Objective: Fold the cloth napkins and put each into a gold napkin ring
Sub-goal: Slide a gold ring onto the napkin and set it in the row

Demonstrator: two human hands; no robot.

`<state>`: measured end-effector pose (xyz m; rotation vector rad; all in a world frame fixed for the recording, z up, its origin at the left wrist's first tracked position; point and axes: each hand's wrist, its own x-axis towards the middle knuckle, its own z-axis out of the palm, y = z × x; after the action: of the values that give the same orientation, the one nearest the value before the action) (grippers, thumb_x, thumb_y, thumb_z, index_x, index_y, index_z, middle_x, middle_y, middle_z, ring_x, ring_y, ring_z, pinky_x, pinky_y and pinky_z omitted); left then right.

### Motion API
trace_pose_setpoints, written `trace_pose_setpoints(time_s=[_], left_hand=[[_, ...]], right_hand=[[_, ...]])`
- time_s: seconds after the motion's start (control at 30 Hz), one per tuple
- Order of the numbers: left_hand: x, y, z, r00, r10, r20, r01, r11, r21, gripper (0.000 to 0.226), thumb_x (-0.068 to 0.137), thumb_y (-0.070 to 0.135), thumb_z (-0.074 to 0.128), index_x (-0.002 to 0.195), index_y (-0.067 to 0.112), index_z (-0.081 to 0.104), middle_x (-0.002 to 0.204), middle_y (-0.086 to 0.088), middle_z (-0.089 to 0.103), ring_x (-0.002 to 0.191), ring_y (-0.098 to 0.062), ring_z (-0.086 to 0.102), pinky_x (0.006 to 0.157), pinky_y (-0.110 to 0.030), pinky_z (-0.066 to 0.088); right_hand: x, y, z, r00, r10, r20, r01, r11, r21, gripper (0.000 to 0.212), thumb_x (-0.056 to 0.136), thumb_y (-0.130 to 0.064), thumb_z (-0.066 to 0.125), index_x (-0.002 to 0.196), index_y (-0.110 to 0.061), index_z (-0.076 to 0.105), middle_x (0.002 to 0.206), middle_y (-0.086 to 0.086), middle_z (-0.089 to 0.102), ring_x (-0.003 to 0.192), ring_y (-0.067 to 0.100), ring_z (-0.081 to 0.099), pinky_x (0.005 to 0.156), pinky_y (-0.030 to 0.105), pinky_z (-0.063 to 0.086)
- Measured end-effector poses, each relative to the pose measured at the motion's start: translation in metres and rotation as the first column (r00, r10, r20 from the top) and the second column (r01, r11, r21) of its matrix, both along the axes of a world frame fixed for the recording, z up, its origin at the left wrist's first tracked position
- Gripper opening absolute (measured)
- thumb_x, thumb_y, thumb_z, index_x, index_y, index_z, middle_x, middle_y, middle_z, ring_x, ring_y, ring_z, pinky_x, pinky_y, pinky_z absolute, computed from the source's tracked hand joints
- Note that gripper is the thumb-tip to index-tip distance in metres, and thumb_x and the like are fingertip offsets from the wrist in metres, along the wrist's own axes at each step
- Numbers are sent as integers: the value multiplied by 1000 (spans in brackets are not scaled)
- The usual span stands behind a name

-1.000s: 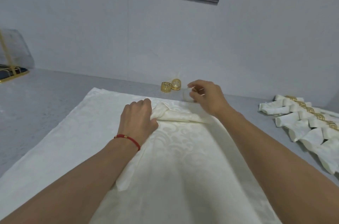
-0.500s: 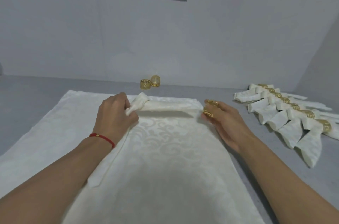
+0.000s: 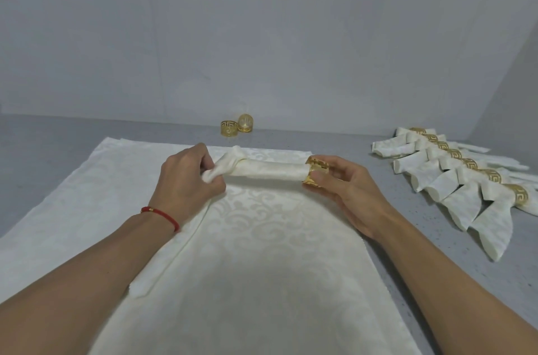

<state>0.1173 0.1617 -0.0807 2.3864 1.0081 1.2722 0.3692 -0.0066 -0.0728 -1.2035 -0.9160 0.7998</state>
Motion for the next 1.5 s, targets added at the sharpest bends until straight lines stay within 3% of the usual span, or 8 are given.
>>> trace_pose_setpoints(time_s=[0.13,0.3,0.43,0.67,0.83,0.93,1.37,1.5], left_hand=[[1,-1,-1,998,-56,-12,57,998,31,27,64,11,80,72,14,54,71,2,62,67,-22,59,65,-44,52],[3,-3,0,993,-107,-50,112,986,123,23,63,21,71,74,15,51,74,-1,60,68,-24,55,64,-47,50],[7,-8,0,990,-108,-90,126,966,224,25,62,13,73,75,12,52,75,-3,58,67,-25,51,61,-45,47],[14,-17,2,984,-142,-108,171,922,348,31,56,-3,77,73,7,53,72,-5,58,69,-18,42,64,-28,36],[18,-24,3,983,-160,-85,181,904,388,31,55,-5,77,71,5,52,70,-6,57,69,-16,38,64,-25,32],[21,-26,3,981,-173,-82,191,893,408,29,56,-5,75,71,6,52,70,-5,57,68,-17,38,66,-21,27],[23,-29,9,972,-192,-135,235,792,564,19,61,-6,63,70,4,50,67,-7,48,62,-26,40,60,-37,36],[21,-27,9,976,-172,-133,217,789,575,15,62,-5,58,70,5,50,68,-8,49,62,-27,43,59,-41,38]], right_hand=[[-7,-6,7,955,0,295,17,998,-54,41,73,-19,90,112,-18,76,114,1,76,109,21,71,100,38,53],[-16,-9,14,712,-87,697,174,983,-54,39,69,-26,94,102,-34,75,99,-23,73,94,1,68,82,22,50],[-23,-7,14,534,-36,845,173,983,-68,44,66,-38,94,103,-39,69,102,-20,69,102,-5,61,89,18,44],[-37,-5,15,490,-97,866,178,984,10,44,71,-39,91,108,-29,68,101,-18,72,100,-4,63,83,6,42],[-47,-4,15,485,-73,871,164,986,-8,41,84,-48,79,117,-34,58,109,-19,70,99,3,65,88,26,52],[-50,-3,14,491,-96,866,175,985,10,40,88,-50,74,119,-33,56,109,-23,65,94,3,65,85,27,51],[-57,1,12,588,-93,804,133,991,17,32,95,-46,67,119,-29,57,106,-29,61,86,-13,55,72,5,36],[-53,1,15,571,-28,820,113,993,-45,30,89,-40,75,117,-34,65,111,-20,63,88,-5,57,74,8,37]])
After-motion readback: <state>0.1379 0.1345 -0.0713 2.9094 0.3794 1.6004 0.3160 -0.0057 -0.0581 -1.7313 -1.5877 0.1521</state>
